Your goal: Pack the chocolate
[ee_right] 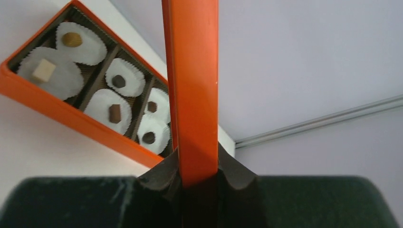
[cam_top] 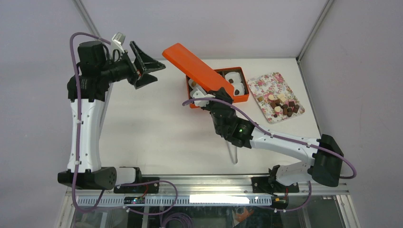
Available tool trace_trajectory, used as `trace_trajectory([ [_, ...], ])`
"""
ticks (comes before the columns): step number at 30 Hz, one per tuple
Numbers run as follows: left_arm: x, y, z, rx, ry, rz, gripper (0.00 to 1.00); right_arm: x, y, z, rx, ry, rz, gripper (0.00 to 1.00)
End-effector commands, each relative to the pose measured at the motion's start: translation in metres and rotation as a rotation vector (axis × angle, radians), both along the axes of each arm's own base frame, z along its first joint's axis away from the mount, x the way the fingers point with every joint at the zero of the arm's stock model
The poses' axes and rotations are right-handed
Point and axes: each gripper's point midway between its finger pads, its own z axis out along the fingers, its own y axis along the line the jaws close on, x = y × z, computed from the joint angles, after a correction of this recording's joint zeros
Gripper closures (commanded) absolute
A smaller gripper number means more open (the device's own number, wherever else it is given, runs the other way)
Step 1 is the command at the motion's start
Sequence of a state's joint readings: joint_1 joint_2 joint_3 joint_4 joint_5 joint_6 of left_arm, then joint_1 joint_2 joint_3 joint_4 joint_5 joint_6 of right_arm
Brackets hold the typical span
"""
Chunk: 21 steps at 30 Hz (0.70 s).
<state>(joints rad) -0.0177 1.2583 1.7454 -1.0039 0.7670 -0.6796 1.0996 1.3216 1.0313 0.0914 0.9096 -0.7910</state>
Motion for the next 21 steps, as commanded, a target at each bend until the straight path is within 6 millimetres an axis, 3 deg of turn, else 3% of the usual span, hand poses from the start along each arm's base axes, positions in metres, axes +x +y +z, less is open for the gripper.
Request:
trace_trajectory([
  [1, 0.025, -0.015, 0.028, -0.187, 0.027, -0.090, 0.01, -0.009, -0.019, 0.080, 0.076, -0.287, -0.066, 1.00],
  [7, 0.044, -0.018, 0.018, -0.201, 0.080, -0.110, 0.01, -0.019, -0.016, 0.087, -0.022, -0.347, -0.047, 1.00],
  [12, 0.055, 0.003, 0.000, -0.203, 0.134, -0.050, 0.01, -0.025, -0.017, 0.093, -0.065, -0.382, -0.037, 1.00],
  [16, 0.058, 0.010, 0.001, -0.212, 0.129, -0.048, 0.01, -0.030, -0.013, 0.091, -0.106, -0.392, -0.013, 1.00],
  [21, 0.060, 0.003, -0.002, -0.242, 0.151, -0.133, 0.01, -0.040, -0.005, 0.086, -0.158, -0.430, 0.028, 1.00],
])
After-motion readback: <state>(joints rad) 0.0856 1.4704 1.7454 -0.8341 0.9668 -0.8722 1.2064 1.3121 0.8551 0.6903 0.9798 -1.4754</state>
